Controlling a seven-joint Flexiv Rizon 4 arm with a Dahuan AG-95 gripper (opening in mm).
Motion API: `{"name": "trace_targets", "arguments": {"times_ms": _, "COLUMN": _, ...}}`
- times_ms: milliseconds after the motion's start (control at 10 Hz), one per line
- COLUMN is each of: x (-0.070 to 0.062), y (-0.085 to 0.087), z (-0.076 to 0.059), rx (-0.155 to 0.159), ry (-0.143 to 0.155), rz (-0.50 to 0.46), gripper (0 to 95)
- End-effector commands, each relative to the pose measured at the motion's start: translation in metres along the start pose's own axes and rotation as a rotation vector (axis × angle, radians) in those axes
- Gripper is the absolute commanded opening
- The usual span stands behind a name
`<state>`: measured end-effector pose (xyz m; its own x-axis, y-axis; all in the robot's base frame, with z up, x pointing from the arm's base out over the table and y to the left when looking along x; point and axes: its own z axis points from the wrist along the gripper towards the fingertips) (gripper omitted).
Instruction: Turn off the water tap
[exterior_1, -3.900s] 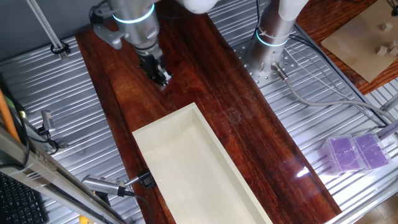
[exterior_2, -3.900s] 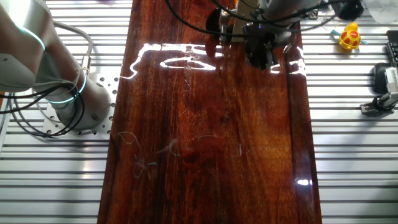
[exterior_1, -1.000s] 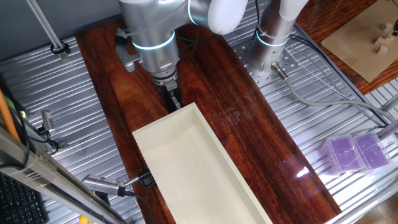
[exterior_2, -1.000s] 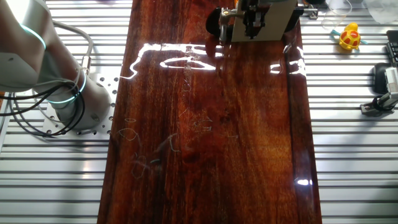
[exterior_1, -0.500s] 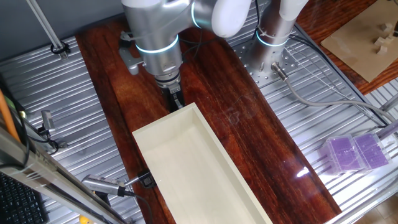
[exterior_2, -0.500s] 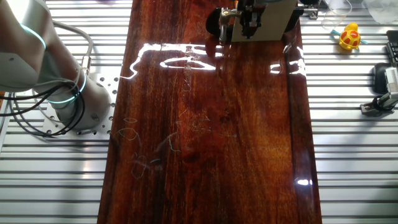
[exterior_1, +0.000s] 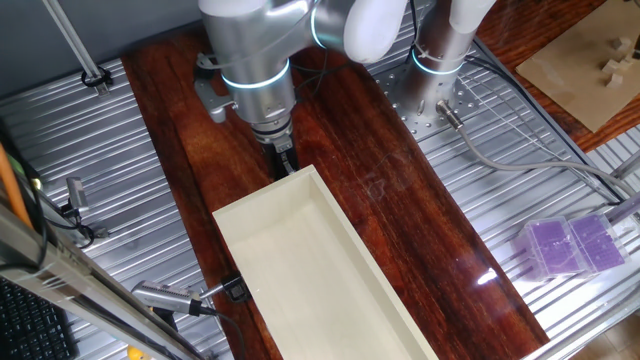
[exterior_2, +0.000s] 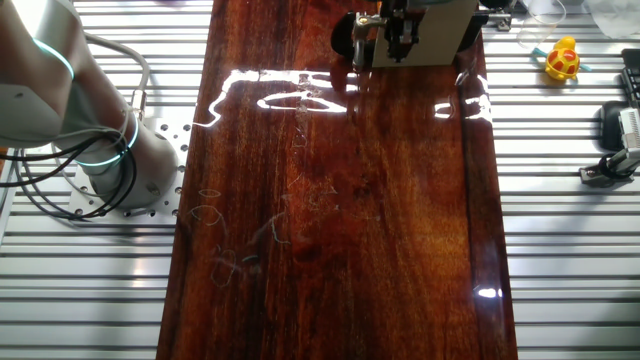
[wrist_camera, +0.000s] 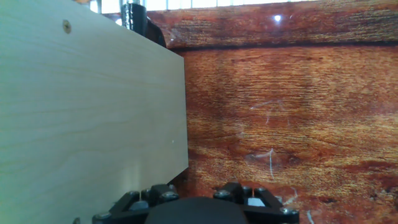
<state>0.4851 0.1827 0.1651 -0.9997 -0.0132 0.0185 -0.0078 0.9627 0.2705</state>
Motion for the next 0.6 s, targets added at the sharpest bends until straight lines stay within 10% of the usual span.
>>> {"name": "trace_targets", "arguments": {"times_ms": 100, "x": 0.0004, "y": -0.0014, "z": 0.0021, "rx": -0.002, "ry": -0.004, "rz": -0.004, "gripper": 57.0}}
{"name": "trace_targets", "arguments": {"times_ms": 600, "x": -0.0009, "y": -0.0053, "z": 0.0066, "rx": -0.001, "ry": -0.014, "rz": -0.025, "gripper": 57.0}}
